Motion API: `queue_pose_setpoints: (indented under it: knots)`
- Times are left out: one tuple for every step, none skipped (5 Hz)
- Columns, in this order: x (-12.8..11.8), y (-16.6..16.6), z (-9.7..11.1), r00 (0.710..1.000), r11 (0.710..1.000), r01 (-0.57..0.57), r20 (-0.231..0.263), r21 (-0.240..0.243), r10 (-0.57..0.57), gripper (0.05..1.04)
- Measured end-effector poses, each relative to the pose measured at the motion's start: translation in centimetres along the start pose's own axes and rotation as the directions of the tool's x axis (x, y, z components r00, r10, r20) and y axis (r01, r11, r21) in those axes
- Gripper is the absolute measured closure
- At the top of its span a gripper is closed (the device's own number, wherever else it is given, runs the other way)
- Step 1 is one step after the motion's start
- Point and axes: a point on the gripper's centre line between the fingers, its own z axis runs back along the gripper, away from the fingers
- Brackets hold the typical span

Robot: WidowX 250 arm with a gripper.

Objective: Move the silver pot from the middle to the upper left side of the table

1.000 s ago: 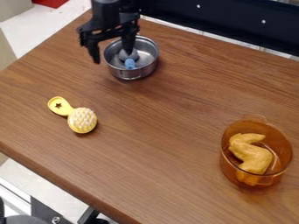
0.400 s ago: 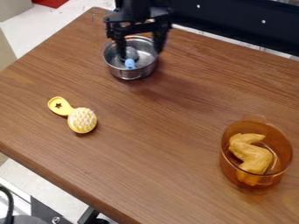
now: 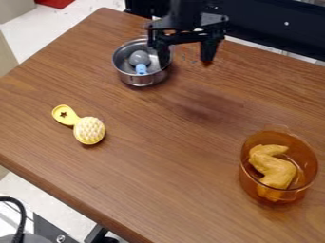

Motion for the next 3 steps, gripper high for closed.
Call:
queue_pose_setpoints:
  knots:
    - [-4.4, 2.4, -0.1, 0.999, 0.999, 0.046, -0.019, 0.006, -0.046, 0.084]
    - [-7.6, 4.2, 0.4, 0.994, 0.994, 0.109, -0.02, 0.002, -0.109, 0.084]
    - [-9.2, 5.4, 0.9, 0.989, 0.989, 0.149, -0.016, -0.011, -0.149, 0.084]
